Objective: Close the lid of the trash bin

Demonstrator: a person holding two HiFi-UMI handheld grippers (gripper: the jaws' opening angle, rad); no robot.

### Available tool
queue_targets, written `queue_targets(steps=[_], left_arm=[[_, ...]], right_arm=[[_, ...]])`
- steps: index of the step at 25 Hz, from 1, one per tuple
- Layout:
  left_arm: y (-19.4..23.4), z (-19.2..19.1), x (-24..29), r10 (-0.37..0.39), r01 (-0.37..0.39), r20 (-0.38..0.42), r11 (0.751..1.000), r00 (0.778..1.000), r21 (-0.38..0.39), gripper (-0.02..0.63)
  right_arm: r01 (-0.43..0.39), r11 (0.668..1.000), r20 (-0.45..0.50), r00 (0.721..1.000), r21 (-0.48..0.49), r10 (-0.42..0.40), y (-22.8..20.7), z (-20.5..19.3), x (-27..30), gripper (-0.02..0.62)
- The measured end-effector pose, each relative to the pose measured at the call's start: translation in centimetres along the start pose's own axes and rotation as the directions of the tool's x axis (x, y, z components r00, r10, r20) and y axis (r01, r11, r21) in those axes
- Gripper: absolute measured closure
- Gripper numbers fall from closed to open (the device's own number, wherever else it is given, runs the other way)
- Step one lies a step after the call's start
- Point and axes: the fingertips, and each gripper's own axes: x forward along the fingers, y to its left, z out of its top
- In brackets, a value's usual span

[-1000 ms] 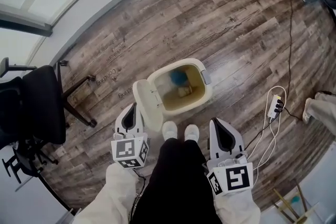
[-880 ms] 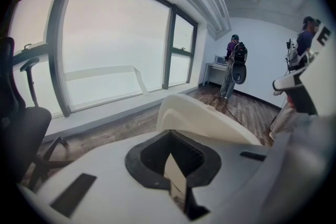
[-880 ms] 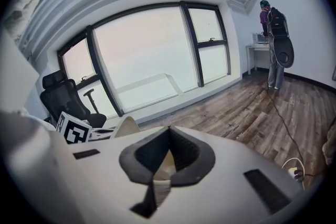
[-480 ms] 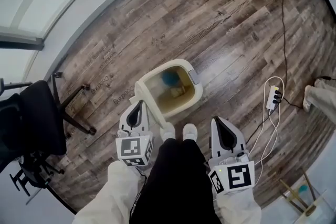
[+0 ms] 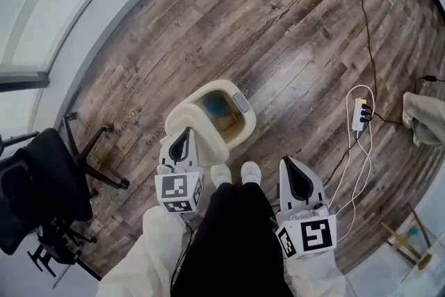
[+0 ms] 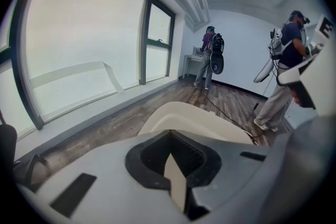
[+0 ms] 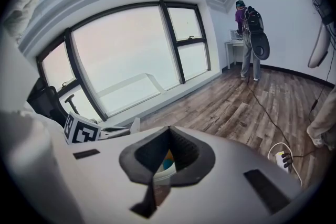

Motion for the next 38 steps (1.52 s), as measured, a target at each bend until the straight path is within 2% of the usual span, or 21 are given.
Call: queue_targets(steps=[16, 22, 32, 38], left_arm=[[-3.2, -2.8, 7.1, -0.051, 0.057, -0.095, 0.997, 0.994, 0.059, 0.601], [-3.3, -4.2, 9.0, -0.048, 0.059, -0.113, 0.994, 0.992, 0.092, 0.601], [-3.8, -5.8, 11.1, -0.061, 0.075, -0.157, 0.994, 0.986, 0.085, 0.601], [-3.4, -6.8, 12.1, -0.034, 0.058, -0.168, 0.989, 0.985, 0.136, 0.601]], right_arm=[[0.106, 0.992, -0.011, 0.994, 0.062, -0.106, -6.3, -1.0, -1.4, 0.572], [0.096, 0.993, -0.025, 0.995, 0.070, -0.094, -6.1, -1.8, -1.2, 0.572], [0.095, 0.993, -0.046, 0.995, 0.071, -0.092, -6.4, -2.3, -0.3, 0.572], [0.091, 0.995, -0.039, 0.995, 0.046, -0.089, -6.0, -1.6, 0.3, 0.572]])
